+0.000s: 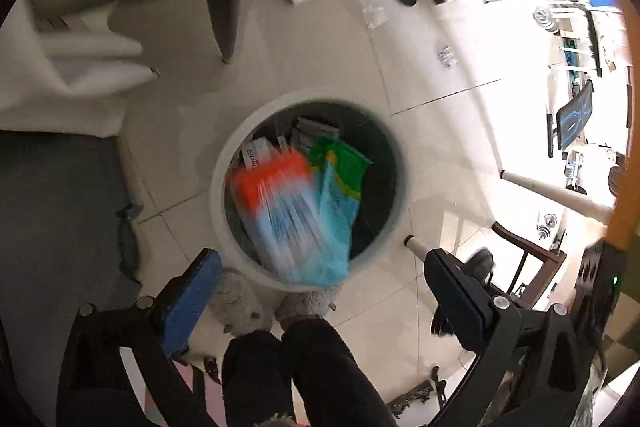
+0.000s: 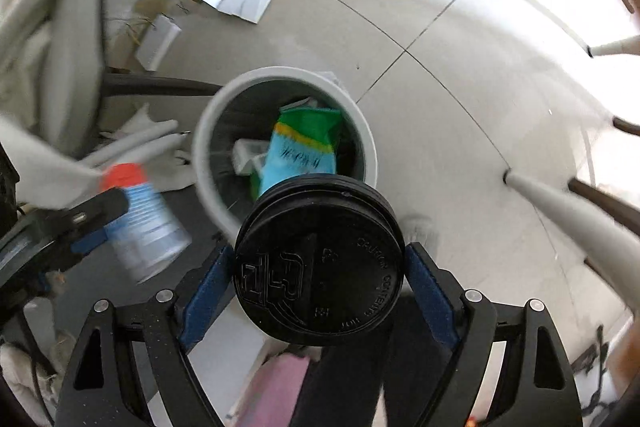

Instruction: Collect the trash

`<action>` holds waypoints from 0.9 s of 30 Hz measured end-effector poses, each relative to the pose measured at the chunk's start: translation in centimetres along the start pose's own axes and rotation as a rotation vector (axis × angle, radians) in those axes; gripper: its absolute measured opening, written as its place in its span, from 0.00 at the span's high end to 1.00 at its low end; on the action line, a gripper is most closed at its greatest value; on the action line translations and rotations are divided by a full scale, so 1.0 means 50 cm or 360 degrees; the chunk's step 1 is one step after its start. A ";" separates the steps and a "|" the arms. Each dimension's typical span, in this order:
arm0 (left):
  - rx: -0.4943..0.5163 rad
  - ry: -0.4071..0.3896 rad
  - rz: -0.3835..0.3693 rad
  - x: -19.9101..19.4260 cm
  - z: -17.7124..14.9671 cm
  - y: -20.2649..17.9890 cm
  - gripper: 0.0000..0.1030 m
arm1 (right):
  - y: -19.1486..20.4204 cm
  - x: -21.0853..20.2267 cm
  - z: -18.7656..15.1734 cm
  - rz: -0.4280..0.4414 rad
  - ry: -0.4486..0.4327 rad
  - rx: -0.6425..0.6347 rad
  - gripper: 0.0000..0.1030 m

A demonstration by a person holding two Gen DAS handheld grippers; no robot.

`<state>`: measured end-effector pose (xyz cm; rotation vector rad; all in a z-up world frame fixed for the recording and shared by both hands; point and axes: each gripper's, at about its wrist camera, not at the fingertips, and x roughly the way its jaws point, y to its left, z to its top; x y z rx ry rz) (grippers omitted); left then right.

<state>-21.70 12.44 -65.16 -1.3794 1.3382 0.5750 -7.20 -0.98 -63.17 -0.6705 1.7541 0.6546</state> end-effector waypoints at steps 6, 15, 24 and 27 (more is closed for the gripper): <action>-0.0059 -0.0093 0.0133 0.044 -0.007 0.058 0.00 | 0.002 0.109 0.063 0.0114 0.0139 -0.0089 0.06; -0.0054 -0.0344 0.0493 -0.042 -0.062 0.077 0.00 | 0.043 0.071 0.041 -0.0169 -0.0049 -0.0300 0.00; -0.0019 -0.0376 0.0605 -0.203 -0.174 0.006 0.00 | 0.072 -0.138 -0.050 -0.0325 -0.0208 -0.0416 0.00; 0.0029 -0.0386 0.0595 -0.285 -0.226 -0.040 0.00 | 0.079 -0.231 -0.094 -0.0322 -0.0256 -0.0450 0.00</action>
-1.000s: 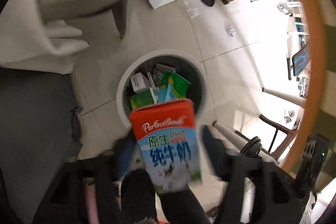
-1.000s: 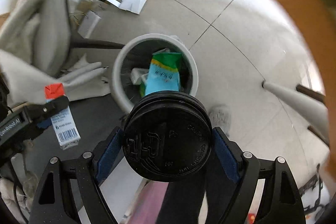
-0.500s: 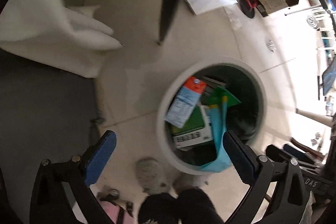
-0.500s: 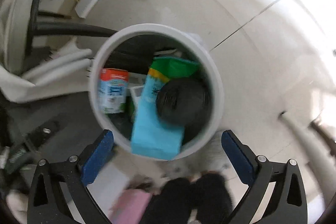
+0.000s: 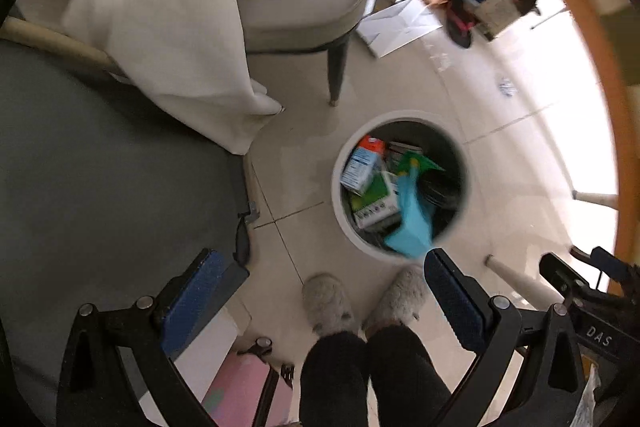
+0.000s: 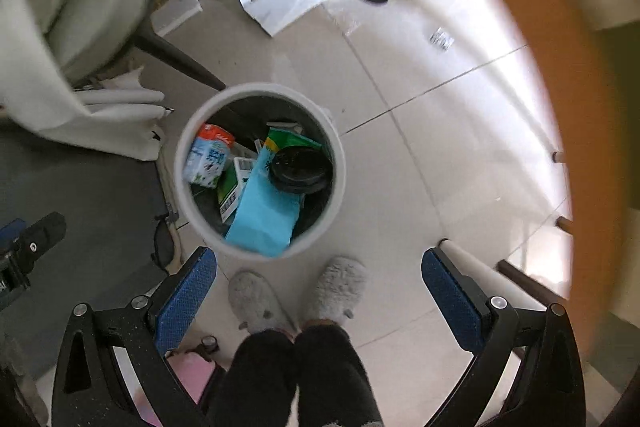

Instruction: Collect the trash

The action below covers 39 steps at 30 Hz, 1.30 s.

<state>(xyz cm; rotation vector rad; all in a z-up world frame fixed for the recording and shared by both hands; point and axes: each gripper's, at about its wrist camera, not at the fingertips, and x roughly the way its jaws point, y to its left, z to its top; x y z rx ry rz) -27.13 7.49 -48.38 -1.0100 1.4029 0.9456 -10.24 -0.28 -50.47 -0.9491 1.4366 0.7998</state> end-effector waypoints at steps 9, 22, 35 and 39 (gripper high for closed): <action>0.0075 -0.0073 -0.0077 -0.363 -0.098 -0.028 0.00 | -0.035 -0.386 -0.102 0.0124 -0.0103 -0.0024 0.00; 0.0069 -0.0343 -0.0362 -0.764 -0.243 -0.045 0.00 | -0.089 -0.842 -0.257 0.0440 -0.0313 -0.0110 0.00; 0.0088 -0.0586 -0.0594 -0.967 -0.327 -0.046 0.00 | -0.106 -1.089 -0.338 0.0582 -0.0512 -0.0231 0.00; 0.0080 -0.0627 -0.0615 -0.989 -0.342 -0.043 0.00 | -0.106 -1.106 -0.354 0.0611 -0.0522 -0.0234 0.00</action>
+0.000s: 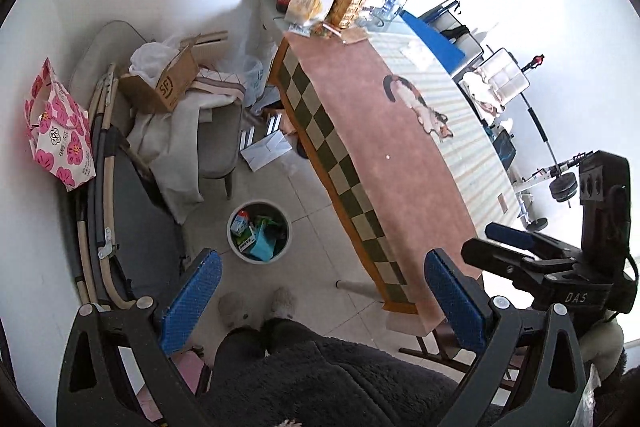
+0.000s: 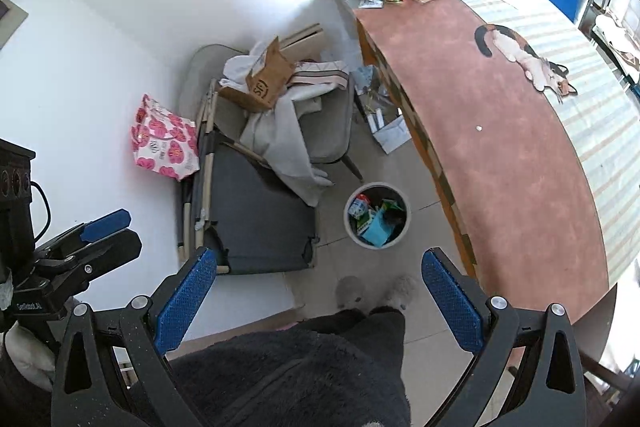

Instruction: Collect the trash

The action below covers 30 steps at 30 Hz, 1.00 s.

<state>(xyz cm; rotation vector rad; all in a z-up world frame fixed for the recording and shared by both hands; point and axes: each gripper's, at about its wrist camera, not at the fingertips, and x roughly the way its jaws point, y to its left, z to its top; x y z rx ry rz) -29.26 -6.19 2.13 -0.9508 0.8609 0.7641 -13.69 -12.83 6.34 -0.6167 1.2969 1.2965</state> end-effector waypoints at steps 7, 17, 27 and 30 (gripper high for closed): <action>-0.0023 -0.0018 -0.0023 -0.011 -0.012 0.007 0.00 | 0.008 -0.010 -0.013 0.0014 0.0014 -0.0002 0.00; -0.0025 -0.0019 -0.0039 -0.015 -0.018 0.015 0.00 | 0.008 -0.006 -0.017 0.0021 0.0041 0.0006 0.00; -0.0051 -0.0027 -0.0044 -0.019 -0.026 0.009 0.00 | 0.026 0.002 -0.020 0.0022 0.0088 -0.0050 0.00; -0.0058 -0.0031 -0.0045 -0.019 -0.028 0.009 0.00 | 0.029 0.008 -0.023 0.0036 0.0107 -0.0049 0.00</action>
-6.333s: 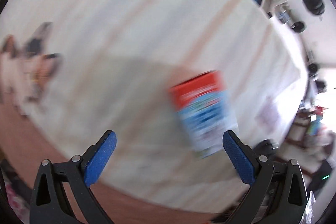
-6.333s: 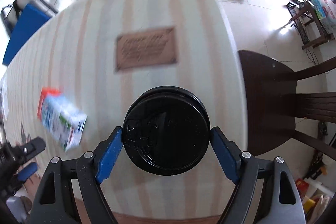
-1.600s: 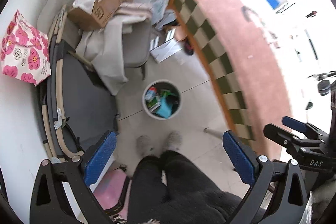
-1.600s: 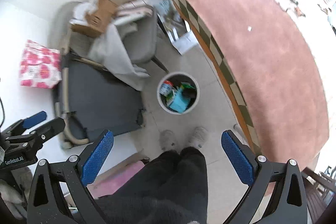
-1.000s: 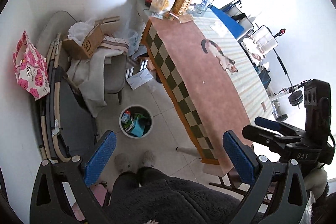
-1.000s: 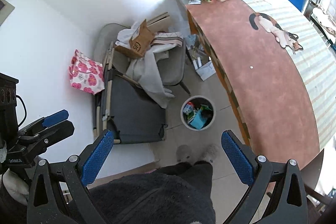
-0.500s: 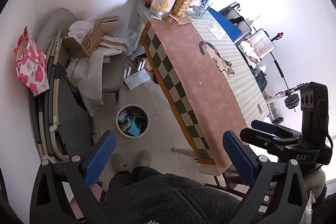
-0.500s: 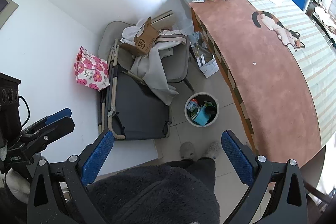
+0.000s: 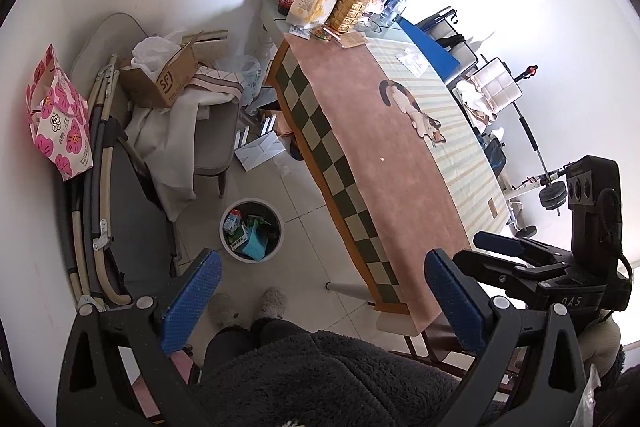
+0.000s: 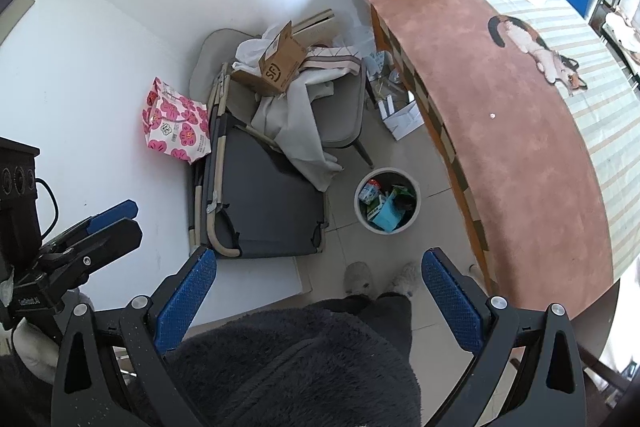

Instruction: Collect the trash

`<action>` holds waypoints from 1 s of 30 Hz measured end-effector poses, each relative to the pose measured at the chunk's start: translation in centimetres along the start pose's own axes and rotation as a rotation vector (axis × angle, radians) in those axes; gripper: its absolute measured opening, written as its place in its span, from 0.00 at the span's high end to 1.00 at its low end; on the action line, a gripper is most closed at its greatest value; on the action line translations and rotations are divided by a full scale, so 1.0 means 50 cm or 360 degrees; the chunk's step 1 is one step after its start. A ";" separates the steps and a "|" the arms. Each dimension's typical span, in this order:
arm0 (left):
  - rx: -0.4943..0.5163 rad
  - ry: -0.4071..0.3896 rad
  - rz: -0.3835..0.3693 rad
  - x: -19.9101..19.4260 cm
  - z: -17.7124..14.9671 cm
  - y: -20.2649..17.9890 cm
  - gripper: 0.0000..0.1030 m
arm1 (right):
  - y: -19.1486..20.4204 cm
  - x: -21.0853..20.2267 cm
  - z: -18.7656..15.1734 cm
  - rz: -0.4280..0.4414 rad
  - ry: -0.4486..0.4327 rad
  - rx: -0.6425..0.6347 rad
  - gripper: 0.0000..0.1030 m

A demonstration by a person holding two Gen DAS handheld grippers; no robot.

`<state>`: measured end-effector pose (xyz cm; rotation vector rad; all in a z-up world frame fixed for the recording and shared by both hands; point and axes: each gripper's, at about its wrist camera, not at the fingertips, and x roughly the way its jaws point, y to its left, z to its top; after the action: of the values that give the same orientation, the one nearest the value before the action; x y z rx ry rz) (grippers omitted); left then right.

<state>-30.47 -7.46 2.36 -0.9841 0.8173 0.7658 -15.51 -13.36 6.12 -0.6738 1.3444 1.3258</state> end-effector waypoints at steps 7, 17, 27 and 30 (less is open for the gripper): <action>-0.0008 0.0008 -0.0002 -0.001 -0.001 -0.002 0.00 | -0.003 -0.002 -0.004 0.0030 0.0007 0.0025 0.00; -0.0022 -0.0006 0.0000 -0.001 -0.008 -0.009 0.00 | -0.011 -0.009 -0.012 0.0027 0.0006 0.0018 0.00; -0.0045 -0.0029 0.0010 -0.011 -0.009 -0.008 0.00 | -0.016 -0.012 -0.016 0.0022 -0.0008 0.0031 0.00; -0.0049 -0.0029 0.0004 -0.011 -0.009 -0.011 0.00 | -0.018 -0.013 -0.015 0.0021 -0.0007 0.0027 0.00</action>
<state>-30.39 -8.18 2.91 -1.0023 0.7933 0.7903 -14.71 -14.44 6.29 -0.6509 1.3572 1.3246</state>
